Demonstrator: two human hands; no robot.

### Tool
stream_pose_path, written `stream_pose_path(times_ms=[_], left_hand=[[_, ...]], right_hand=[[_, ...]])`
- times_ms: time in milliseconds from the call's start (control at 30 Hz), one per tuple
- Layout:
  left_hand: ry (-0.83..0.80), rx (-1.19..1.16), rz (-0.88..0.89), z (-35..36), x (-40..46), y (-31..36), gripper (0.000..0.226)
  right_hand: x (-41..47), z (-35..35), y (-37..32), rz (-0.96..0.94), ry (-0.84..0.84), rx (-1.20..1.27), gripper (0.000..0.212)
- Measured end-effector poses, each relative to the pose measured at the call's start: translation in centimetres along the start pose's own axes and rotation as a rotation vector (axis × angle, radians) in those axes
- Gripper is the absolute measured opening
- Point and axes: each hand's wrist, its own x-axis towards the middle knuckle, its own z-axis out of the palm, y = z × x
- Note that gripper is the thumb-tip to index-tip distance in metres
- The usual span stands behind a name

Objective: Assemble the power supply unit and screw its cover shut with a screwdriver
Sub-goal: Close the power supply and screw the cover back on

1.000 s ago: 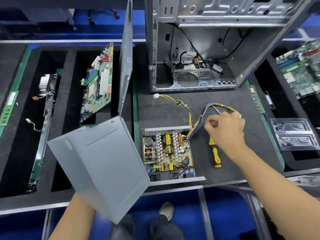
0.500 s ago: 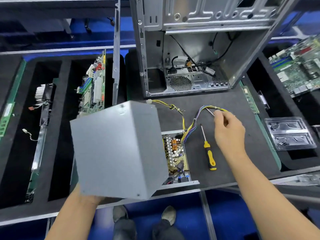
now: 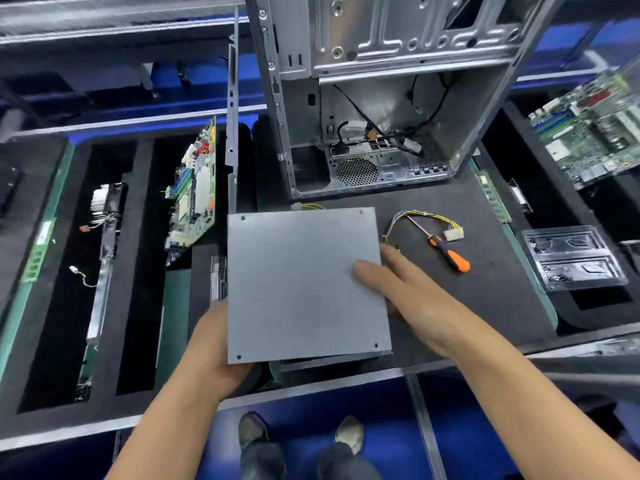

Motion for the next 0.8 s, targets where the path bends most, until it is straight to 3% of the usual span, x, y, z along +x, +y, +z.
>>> stream_pose_path(times_ms=[133,267,367,533,567,667,800], left_hand=[[-0.226,0.277,0.176,0.5,-2.0,0.8,0.077],[-0.225,0.423,0.205,0.5,-2.4,1.3,0.079],[-0.248,0.365,0.177,1.2,-2.5,2.3,0.078],[-0.287,0.125,0.17,1.3,-1.2,3.3,0.055],[-0.283,0.082,0.178,0.7,-1.0,3.1,0.053],[-0.319,-0.013,0.133,-1.2,-0.2,2.4,0.044],[-0.335,-0.077,-0.019,-3.2,0.8,1.7,0.049]], right_hand=[[-1.0,-0.9,-0.3,0.033,0.022,0.014,0.056],[-0.8,-2.3,-0.8,0.13,0.01,-0.021,0.055],[0.1,-2.4,-2.5,0.163,-0.015,-0.048,0.038],[2.1,-4.2,-3.6,0.209,0.118,-0.061,0.086],[2.6,-4.7,-3.3,0.231,0.196,-0.058,0.084],[4.5,-6.0,-1.2,0.285,0.424,-0.161,0.052],[6.9,-5.5,0.8,0.369,0.421,0.042,0.048]])
